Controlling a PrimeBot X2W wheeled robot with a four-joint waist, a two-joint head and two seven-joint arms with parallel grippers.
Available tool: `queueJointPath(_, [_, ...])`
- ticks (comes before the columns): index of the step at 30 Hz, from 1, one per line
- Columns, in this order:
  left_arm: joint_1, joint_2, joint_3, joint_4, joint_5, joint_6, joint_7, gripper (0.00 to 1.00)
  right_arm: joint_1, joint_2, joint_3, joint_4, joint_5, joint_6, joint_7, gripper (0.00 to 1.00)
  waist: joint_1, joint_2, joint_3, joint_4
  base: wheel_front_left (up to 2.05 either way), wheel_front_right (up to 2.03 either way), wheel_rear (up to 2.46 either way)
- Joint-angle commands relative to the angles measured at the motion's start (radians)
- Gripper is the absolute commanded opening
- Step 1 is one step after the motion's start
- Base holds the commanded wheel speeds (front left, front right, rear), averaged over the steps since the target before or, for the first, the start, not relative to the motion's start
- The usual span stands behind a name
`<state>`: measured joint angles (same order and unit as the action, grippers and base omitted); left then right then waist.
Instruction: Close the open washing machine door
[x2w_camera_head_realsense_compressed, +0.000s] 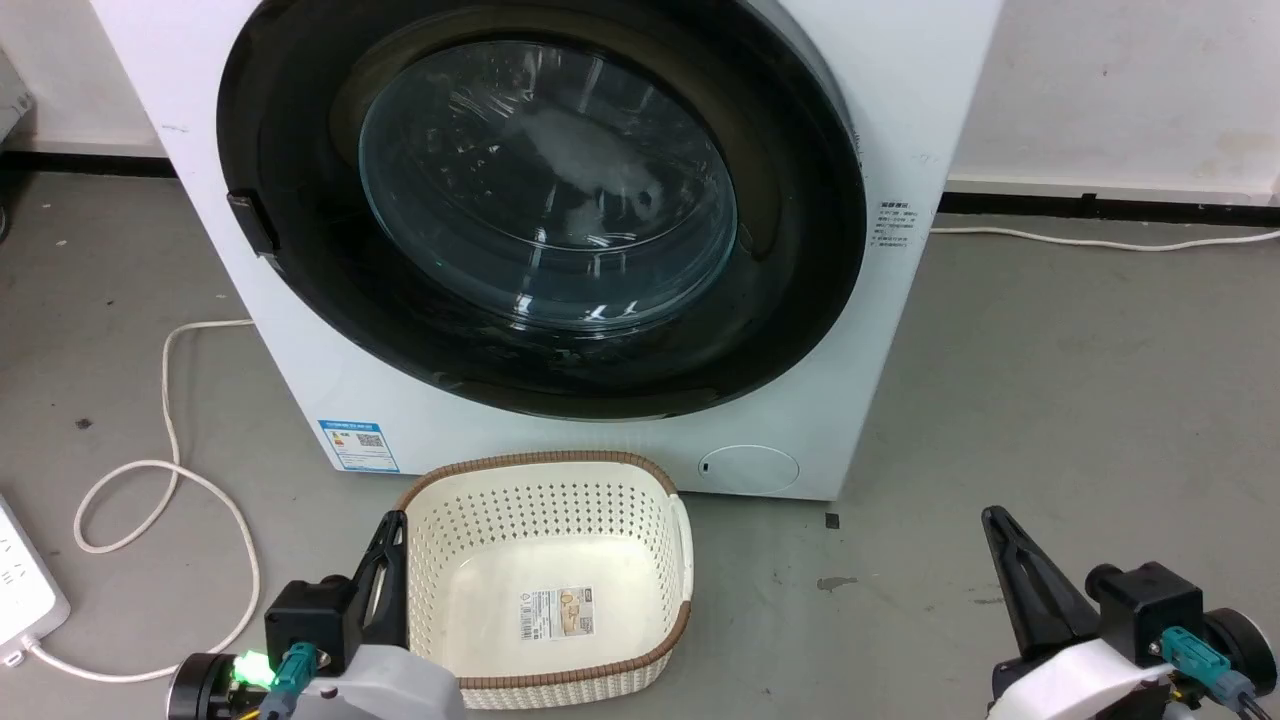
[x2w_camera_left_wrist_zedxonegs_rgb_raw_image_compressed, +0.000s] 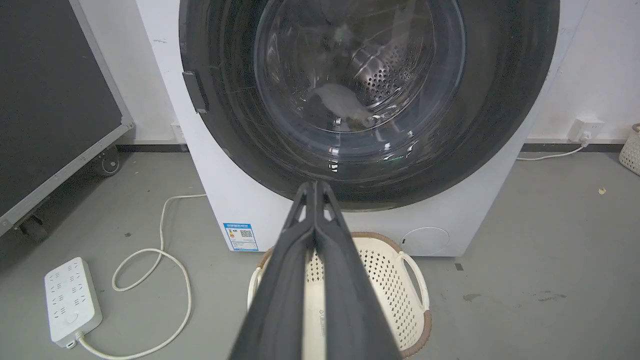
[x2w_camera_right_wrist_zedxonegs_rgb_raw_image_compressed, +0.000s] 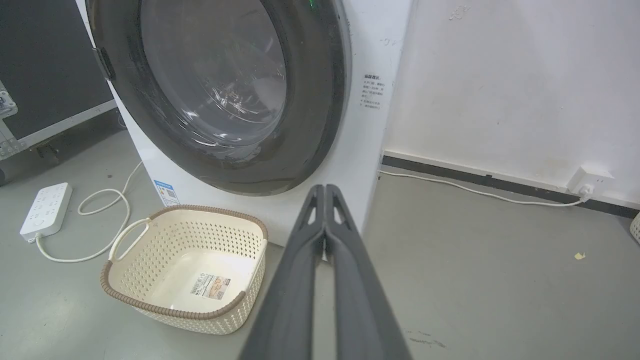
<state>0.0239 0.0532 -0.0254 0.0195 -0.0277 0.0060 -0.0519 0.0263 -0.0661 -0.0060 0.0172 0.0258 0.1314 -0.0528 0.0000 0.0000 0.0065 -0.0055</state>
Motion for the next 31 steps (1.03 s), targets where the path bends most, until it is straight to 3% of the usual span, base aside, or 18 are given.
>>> queueJointPath(1, [-0.012,-0.001,0.004,-0.005,0.008,-0.002,0.006,0.00,-0.016,0.006,0.001,-0.009,-0.007,-0.001,0.007,0.00,0.0000,0.0000,0.000,0.000,0.00,0.00,0.00])
queueJointPath(31, [-0.024,-0.003,0.025,-0.019,0.028,-0.006,0.052,0.00,-0.026,0.016,0.006,-0.017,-0.026,-0.001,0.053,0.00,0.0000,0.0000,-0.007,0.006,0.00,0.00,0.00])
